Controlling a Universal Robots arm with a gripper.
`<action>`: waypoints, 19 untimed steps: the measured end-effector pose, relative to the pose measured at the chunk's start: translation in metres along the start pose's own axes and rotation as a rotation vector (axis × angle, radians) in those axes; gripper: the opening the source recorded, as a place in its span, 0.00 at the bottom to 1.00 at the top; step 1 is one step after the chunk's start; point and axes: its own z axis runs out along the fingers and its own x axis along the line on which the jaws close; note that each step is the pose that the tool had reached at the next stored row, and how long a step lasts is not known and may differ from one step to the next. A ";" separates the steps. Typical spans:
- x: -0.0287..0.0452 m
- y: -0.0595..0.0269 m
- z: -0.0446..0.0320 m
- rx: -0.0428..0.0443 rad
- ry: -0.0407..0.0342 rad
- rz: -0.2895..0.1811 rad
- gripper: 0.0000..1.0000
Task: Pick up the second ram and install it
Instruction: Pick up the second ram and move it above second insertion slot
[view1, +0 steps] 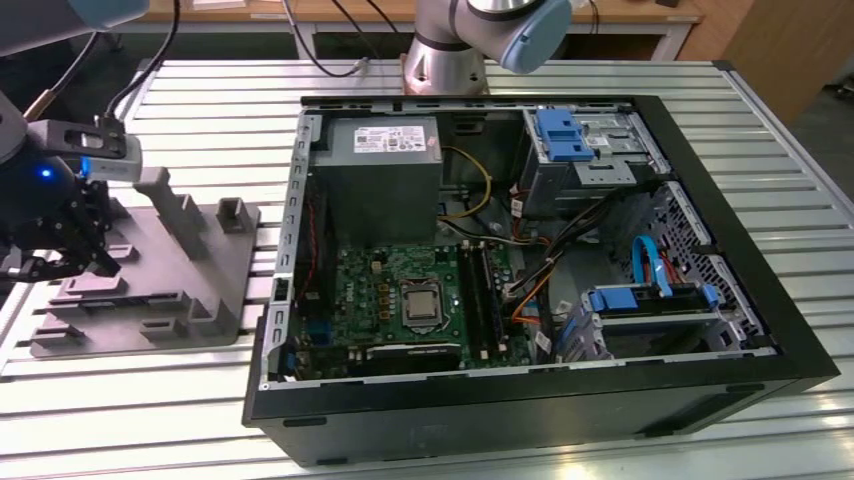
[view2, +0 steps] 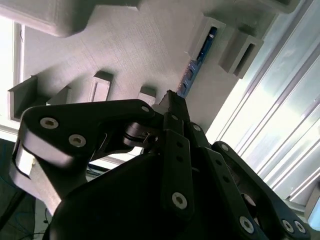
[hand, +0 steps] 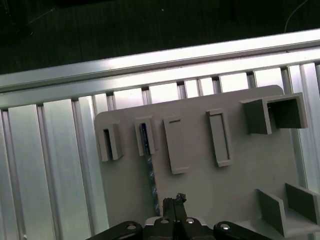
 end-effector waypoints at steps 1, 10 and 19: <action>0.0000 0.0000 0.0000 -0.0002 0.0000 -0.008 0.10; 0.0000 0.0000 0.0000 -0.0014 -0.0004 -0.074 0.10; 0.0000 0.0000 0.0000 -0.0025 -0.0007 -0.131 0.10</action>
